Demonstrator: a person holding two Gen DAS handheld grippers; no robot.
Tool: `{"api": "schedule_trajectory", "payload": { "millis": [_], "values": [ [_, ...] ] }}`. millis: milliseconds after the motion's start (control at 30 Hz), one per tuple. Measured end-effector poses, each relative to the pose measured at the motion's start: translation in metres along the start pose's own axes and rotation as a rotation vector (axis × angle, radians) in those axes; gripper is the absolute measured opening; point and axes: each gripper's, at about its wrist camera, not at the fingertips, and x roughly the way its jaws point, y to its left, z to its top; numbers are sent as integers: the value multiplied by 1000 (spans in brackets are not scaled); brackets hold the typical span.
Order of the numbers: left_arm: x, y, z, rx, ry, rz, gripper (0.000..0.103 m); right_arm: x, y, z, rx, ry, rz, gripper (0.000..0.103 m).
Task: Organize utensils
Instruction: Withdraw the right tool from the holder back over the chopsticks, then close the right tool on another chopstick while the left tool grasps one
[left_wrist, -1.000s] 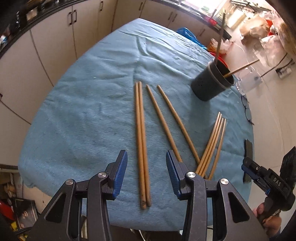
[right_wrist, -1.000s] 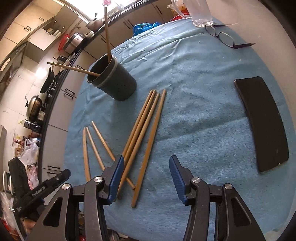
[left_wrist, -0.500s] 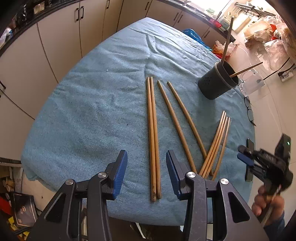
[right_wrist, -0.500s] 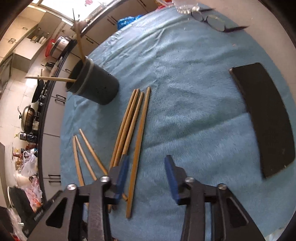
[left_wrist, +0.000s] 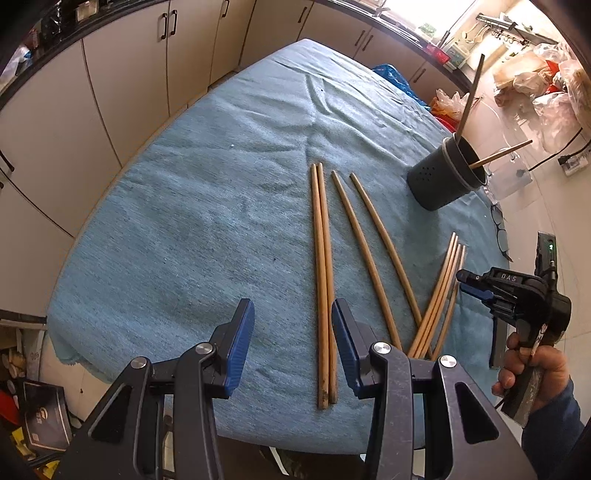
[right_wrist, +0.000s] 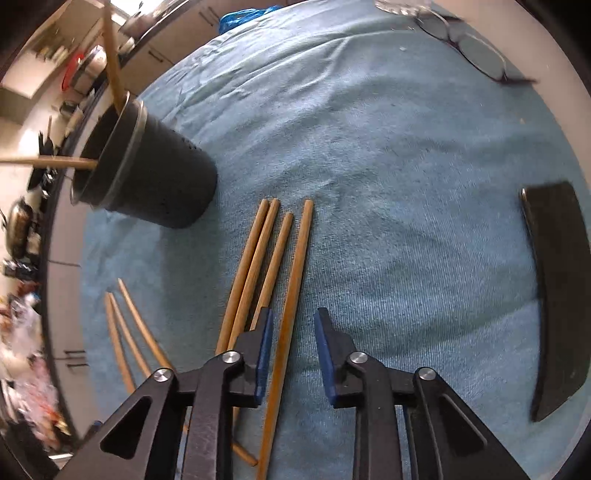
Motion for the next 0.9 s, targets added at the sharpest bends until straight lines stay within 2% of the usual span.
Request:
{"api": "schedule_trajectory", "payload": {
  "millis": [100,267,333,433,567,767,900],
  "values": [
    [6,-4,7,17,21,-9,42,1,9,-2,-84,-9,-79,10],
    [25,-21,25,89,57,1,42,-4,-4,-9,-107,-22,-141,8],
    [35,-25,36,101,70,-8,42,-8,-18,-15,-78,-21,-128,8],
    [52,-28,54,108,91,31,42,-12,-32,-20,-51,-18,-109,8],
    [71,-28,75,111,127,37,39,-17,-36,-23,-33,-21,-91,7],
    [88,-30,89,134,150,80,31,-18,-51,-25,-14,-23,-56,6],
    [93,-34,90,143,160,62,31,-20,-50,-23,-19,-22,-62,6]
  ]
}}
